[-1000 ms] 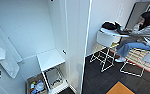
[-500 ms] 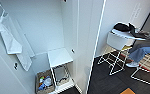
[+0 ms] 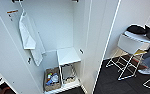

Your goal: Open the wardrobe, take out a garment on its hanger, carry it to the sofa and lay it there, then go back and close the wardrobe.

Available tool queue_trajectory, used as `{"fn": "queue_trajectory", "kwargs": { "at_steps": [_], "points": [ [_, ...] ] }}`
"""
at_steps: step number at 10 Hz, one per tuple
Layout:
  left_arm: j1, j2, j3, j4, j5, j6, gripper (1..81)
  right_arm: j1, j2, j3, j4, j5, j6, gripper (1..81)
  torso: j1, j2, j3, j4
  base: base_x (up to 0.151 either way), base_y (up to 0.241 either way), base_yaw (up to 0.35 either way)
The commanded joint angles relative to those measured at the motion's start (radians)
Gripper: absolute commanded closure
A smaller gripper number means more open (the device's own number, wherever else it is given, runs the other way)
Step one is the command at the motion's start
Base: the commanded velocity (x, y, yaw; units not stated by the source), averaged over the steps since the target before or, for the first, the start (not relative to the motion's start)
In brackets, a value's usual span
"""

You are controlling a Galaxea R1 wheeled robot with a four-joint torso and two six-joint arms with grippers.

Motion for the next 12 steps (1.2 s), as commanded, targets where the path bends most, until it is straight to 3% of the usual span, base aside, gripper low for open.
{"fn": "queue_trajectory", "kwargs": {
  "at_steps": [1,7,12],
  "points": [
    [-0.026,0.013,0.007,0.005,0.030,0.002,1.0,0.021,0.006,0.000,-0.009,-0.068,-0.003,1.0,0.001,0.000,0.000,0.000,0.000,0.000,0.294],
    [-0.026,0.013,0.007,0.002,0.028,0.002,1.0,0.022,0.008,0.000,-0.009,-0.068,-0.003,1.0,0.001,0.000,0.000,0.000,0.000,0.000,0.253],
    [-0.026,0.006,0.007,-0.009,0.025,0.002,1.0,0.022,0.010,0.000,-0.009,-0.068,-0.003,1.0,0.001,0.000,0.000,0.000,0.000,0.000,0.070]
  ]
}}
